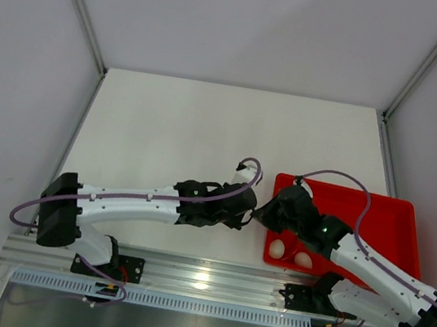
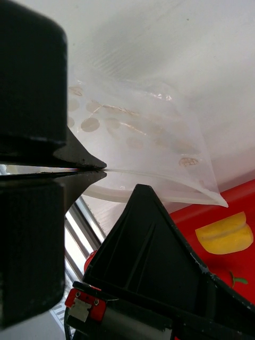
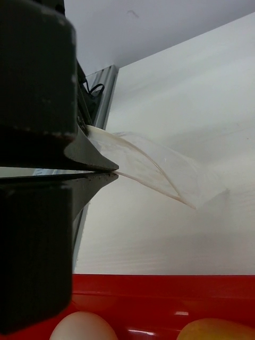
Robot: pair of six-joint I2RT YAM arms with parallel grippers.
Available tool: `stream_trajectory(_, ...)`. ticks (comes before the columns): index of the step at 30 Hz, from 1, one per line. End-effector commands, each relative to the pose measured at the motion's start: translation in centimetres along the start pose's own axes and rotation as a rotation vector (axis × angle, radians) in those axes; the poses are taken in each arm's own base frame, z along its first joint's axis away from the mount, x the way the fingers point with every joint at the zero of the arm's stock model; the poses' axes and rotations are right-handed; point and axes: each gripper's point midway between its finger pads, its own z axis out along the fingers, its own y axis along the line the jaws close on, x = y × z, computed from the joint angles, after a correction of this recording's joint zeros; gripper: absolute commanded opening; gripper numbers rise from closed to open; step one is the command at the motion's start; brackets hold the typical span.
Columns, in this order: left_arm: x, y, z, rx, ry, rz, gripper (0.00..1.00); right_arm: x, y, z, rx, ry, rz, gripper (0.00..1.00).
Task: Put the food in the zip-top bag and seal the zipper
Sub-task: Open the zipper of the food storage bag at the center of the board.
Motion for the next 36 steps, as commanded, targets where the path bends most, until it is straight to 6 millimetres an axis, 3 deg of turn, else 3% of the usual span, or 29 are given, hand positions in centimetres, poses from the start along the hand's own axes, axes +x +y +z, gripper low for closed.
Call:
stream_trajectory(1, -1.0, -1.4, -0.4, 0.048, -0.023, -0.011, 0.01, -0.4, 0.7, 0.3, -0.024, -0.02, -0.045, 0.0)
stream_trajectory(3, -0.9, -1.5, -0.3, 0.046, -0.019, -0.007, 0.0, -0.6, 0.8, 0.2, -0.022, -0.026, -0.06, 0.0)
stream_trajectory(10, -0.7, -0.9, 0.0, 0.012, -0.011, 0.015, 0.18, -0.8, 1.0, -0.4, -0.035, -0.037, -0.095, 0.0)
stream_trajectory(16, -1.7, -0.7, 0.0, -0.017, -0.03, 0.041, 0.22, -0.7, 1.0, -0.6, -0.044, -0.033, -0.109, 0.0)
stream_trajectory(25, -1.7, -0.3, 0.9, -0.041, -0.014, 0.06, 0.27, 0.0, 1.4, -0.4, -0.059, -0.002, -0.136, 0.0)
stream_trajectory(34, -0.9, -0.2, 1.8, -0.033, 0.021, 0.072, 0.26, 0.0, 1.6, -0.5, -0.069, -0.002, -0.14, 0.0)
stream_trajectory(36, -1.1, 0.0, 1.9, -0.035, 0.022, 0.07, 0.16, 0.2, 1.4, -0.5, -0.066, 0.001, -0.142, 0.0)
